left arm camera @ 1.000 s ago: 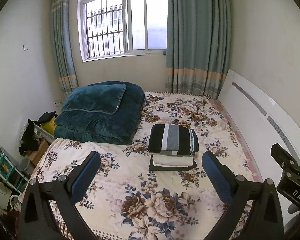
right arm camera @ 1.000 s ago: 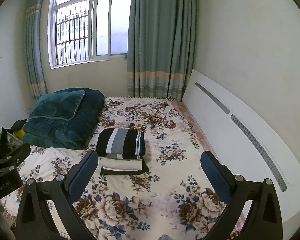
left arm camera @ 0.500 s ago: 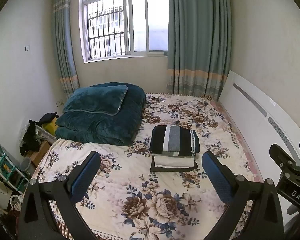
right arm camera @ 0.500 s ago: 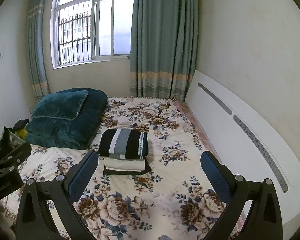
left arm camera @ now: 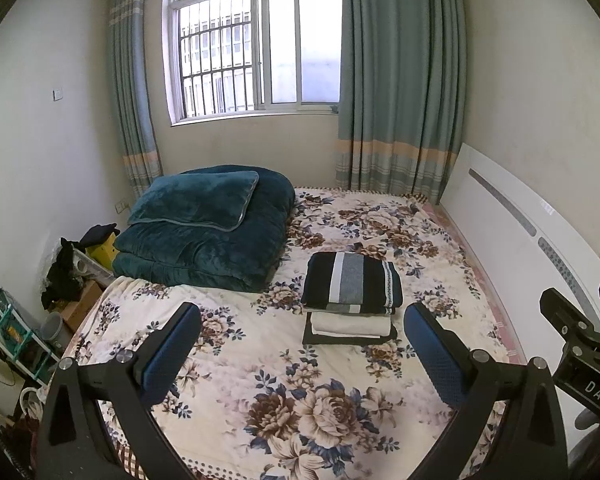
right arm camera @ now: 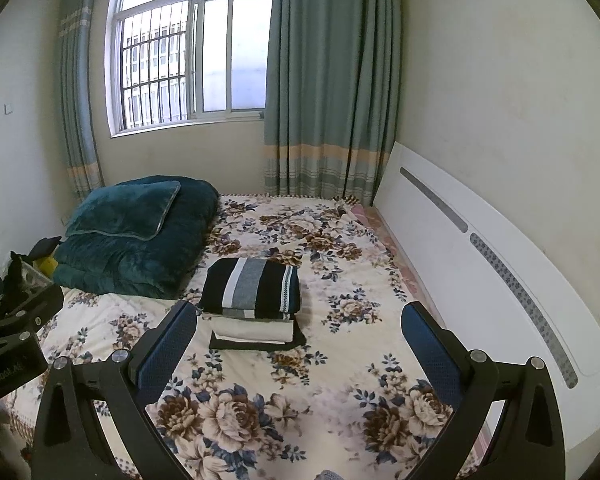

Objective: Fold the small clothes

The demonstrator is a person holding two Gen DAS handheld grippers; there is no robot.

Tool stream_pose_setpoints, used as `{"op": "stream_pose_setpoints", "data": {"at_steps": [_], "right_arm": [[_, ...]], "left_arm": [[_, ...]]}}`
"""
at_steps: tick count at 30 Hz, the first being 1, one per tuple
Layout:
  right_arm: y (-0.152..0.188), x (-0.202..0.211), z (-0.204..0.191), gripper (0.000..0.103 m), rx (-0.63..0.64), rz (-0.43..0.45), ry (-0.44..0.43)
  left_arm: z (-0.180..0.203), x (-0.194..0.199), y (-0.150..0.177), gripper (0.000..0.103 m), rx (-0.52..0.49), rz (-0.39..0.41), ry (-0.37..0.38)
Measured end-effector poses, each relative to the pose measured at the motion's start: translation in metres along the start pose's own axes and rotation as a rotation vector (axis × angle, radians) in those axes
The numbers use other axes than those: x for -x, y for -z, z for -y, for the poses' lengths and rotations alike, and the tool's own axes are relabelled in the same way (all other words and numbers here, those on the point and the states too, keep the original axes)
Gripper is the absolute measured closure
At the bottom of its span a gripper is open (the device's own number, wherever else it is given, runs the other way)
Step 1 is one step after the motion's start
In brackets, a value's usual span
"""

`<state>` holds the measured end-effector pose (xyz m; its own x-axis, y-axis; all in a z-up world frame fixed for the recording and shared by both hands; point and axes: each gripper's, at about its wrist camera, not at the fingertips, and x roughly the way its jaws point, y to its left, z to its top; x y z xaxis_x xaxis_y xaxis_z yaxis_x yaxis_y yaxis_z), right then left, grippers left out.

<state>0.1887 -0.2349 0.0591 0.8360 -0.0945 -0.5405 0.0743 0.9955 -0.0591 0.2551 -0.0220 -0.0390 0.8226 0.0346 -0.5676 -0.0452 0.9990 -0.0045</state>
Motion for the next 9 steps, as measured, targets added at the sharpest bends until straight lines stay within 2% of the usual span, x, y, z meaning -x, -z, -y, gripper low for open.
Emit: {"op": "stream_pose_setpoints", "data": {"at_steps": [9], "right_arm": [[-0.0010,0.0002,-0.0024,0.000,0.005,-0.001,-0.013]], "left_arm": [[-0.0001,0.0033,-0.0003,0.000,-0.003,0.015,-0.005]]}}
